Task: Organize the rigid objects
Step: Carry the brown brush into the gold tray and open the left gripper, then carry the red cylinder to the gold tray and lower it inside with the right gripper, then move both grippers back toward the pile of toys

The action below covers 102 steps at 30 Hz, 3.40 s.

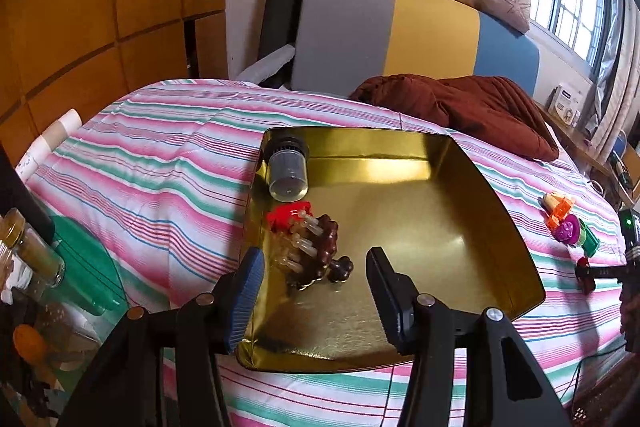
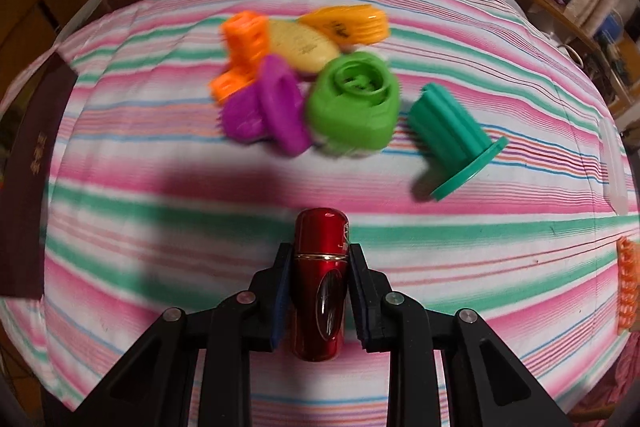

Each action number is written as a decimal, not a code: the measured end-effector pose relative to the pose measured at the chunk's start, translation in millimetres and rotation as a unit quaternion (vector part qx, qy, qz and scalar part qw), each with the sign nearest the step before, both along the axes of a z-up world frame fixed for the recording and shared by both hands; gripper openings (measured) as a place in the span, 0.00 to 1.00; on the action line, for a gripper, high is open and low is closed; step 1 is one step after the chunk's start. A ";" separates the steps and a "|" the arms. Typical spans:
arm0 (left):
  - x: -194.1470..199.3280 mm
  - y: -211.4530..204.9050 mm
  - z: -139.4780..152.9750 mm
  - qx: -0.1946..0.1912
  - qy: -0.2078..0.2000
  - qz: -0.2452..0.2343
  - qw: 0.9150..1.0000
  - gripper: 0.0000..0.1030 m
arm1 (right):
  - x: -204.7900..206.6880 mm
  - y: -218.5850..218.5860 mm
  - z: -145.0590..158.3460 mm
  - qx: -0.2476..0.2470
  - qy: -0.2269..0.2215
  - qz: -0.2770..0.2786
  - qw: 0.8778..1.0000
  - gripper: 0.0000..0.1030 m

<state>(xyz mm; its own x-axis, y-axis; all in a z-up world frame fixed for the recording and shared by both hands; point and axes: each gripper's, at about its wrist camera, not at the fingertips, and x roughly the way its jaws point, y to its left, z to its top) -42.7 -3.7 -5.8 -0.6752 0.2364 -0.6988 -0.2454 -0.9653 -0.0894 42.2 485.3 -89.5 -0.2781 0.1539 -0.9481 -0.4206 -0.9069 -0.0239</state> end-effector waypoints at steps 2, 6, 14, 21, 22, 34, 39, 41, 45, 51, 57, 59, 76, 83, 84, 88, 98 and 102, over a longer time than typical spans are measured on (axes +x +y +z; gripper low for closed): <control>1.2 -1.5 -0.4 0.003 0.002 0.001 1.000 0.52 | 2.0 -14.0 1.6 -0.011 0.001 0.018 1.000 0.26; 2.1 -3.7 -3.1 0.008 -0.003 0.002 1.000 0.52 | 1.9 -44.8 3.7 -0.026 0.009 0.050 0.998 0.26; 10.2 -4.1 -8.0 0.002 -0.009 0.001 1.000 0.52 | -11.2 -106.0 8.1 -0.041 0.048 0.106 0.992 0.26; 18.3 -0.3 -2.4 -0.009 0.003 -0.008 1.000 0.52 | -13.8 -133.4 14.8 -0.028 0.066 0.106 0.992 0.26; 19.1 0.3 -2.4 -0.011 0.004 -0.008 1.000 0.52 | -14.1 -134.7 15.0 -0.030 0.069 0.103 0.992 0.26; 18.6 -3.2 -12.7 -0.018 -0.007 -0.005 1.000 0.52 | -23.6 -142.8 35.4 -0.033 0.123 0.071 0.989 0.26; 16.4 -7.1 -14.6 -0.019 -0.009 -0.001 1.000 0.52 | -25.5 -151.2 53.6 -0.021 0.151 0.073 0.986 0.26; 15.4 -8.4 -16.4 -0.022 -0.011 0.002 1.000 0.52 | -25.2 -157.2 65.6 -0.025 0.175 0.080 0.981 0.26; 14.5 -10.8 -19.8 -0.022 -0.018 0.005 1.000 0.52 | -30.1 -176.5 85.2 -0.036 0.204 0.112 0.972 0.26; 14.1 -18.1 -21.0 -0.020 -0.022 0.010 1.000 0.52 | -57.0 -230.3 89.6 -0.096 0.201 0.198 0.955 0.26; 11.7 -35.1 -22.1 -0.019 -0.024 0.029 0.999 0.52 | -80.5 -284.1 65.8 -0.124 0.164 0.250 0.946 0.26; 10.3 -43.1 -22.7 -0.019 -0.025 0.039 0.999 0.52 | -87.2 -302.8 58.9 -0.129 0.152 0.267 0.943 0.26; 8.8 -70.0 -33.5 -0.016 -0.037 0.071 0.997 0.52 | -123.1 -391.8 3.5 -0.207 0.092 0.312 0.923 0.29; 11.2 -67.0 -31.1 -0.018 -0.033 0.068 0.997 0.52 | -116.1 -388.2 12.0 -0.214 0.112 0.316 0.918 0.37; 11.4 -66.7 -30.0 -0.017 -0.032 0.067 0.997 0.52 | -114.2 -386.8 13.9 -0.214 0.117 0.315 0.917 0.38; 13.8 -62.5 -25.3 -0.019 -0.025 0.062 0.998 0.52 | -108.0 -380.5 23.8 -0.201 0.134 0.313 0.919 0.40; 18.9 -46.9 -14.7 -0.023 -0.013 0.039 0.999 0.52 | -88.8 -357.5 50.3 -0.147 0.180 0.313 0.921 0.40; 20.7 -39.4 -10.8 -0.029 -0.007 0.028 0.999 0.52 | -81.3 -338.9 60.9 -0.132 0.196 0.305 0.923 0.40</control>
<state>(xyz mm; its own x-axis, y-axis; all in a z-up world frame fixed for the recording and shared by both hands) -21.9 -43.1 -16.5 -0.6766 0.1577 -0.7192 -0.1896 -0.9812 -0.0368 -39.1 146.4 -28.6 -0.5655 -0.3665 -0.7388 0.2400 -0.9302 0.2778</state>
